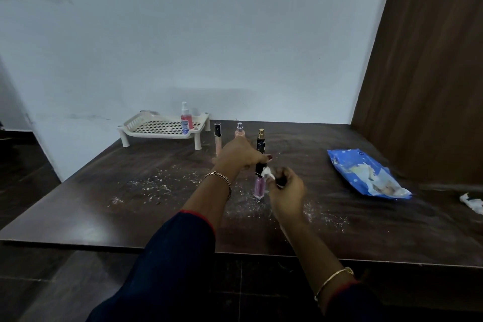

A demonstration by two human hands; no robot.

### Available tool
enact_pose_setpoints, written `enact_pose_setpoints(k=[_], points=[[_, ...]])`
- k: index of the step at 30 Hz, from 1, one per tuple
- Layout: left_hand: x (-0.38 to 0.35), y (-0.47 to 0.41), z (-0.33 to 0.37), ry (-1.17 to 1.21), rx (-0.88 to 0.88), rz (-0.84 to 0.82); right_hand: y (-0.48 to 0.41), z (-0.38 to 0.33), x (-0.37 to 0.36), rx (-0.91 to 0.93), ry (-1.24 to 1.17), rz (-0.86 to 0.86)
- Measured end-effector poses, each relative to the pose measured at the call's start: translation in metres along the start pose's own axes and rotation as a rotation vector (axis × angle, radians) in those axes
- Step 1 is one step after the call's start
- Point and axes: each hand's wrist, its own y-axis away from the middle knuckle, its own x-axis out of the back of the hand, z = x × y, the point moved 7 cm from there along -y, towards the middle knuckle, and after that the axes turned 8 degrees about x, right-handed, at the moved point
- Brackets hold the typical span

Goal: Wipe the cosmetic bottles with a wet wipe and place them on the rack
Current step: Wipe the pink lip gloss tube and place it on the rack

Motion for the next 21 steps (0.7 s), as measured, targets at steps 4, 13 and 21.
enact_pose_setpoints(k=[4, 13, 21], points=[[-0.001, 0.001, 0.0, -0.02, 0.026, 0.026, 0.009, -0.013, -0.001, 0.121, 0.135, 0.052], [0.0, -0.008, -0.005, 0.009, -0.001, 0.029, 0.017, -0.031, 0.002, 0.287, 0.162, -0.007], [-0.002, 0.001, -0.003, 0.056, 0.041, -0.018, -0.006, -0.001, 0.014, 0.23, 0.311, -0.064]])
